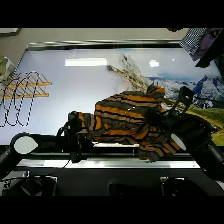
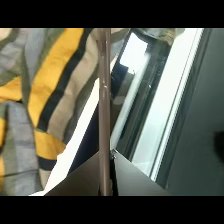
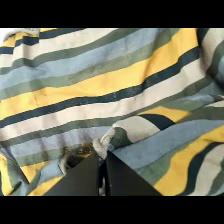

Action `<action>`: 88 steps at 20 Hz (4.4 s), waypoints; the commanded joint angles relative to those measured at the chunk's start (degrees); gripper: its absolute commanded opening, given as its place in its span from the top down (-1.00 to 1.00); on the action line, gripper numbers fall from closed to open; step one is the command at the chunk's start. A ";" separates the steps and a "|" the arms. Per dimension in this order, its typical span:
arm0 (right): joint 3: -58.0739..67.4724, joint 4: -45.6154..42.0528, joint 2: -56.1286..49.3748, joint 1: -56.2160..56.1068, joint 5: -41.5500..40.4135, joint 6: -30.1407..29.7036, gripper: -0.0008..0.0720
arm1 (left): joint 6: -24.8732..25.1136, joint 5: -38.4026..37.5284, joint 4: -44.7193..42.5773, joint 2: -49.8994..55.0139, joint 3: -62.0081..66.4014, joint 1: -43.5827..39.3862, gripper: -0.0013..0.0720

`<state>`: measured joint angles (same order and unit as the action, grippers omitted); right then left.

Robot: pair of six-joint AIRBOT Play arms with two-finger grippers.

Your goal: Fold the clothes and pants, and hang the long-sleeved shirts on hangers.

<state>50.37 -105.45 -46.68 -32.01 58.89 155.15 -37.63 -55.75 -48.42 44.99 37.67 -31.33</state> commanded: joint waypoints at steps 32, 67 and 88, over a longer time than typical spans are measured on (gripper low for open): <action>0.13 7.74 8.17 -0.02 0.15 -6.03 0.92 | 4.26 19.96 12.46 12.07 0.20 -10.88 0.91; 6.19 -1.38 12.55 0.04 23.41 0.63 -0.01 | 9.16 20.83 18.95 14.78 0.20 -10.88 0.90; 19.71 28.33 -4.48 52.04 38.60 -76.91 -0.04 | 9.16 20.83 18.95 14.75 0.17 -10.88 0.90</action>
<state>69.97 -81.19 -50.04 12.71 87.74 107.87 -28.47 -34.89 -29.45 59.75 37.82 -42.22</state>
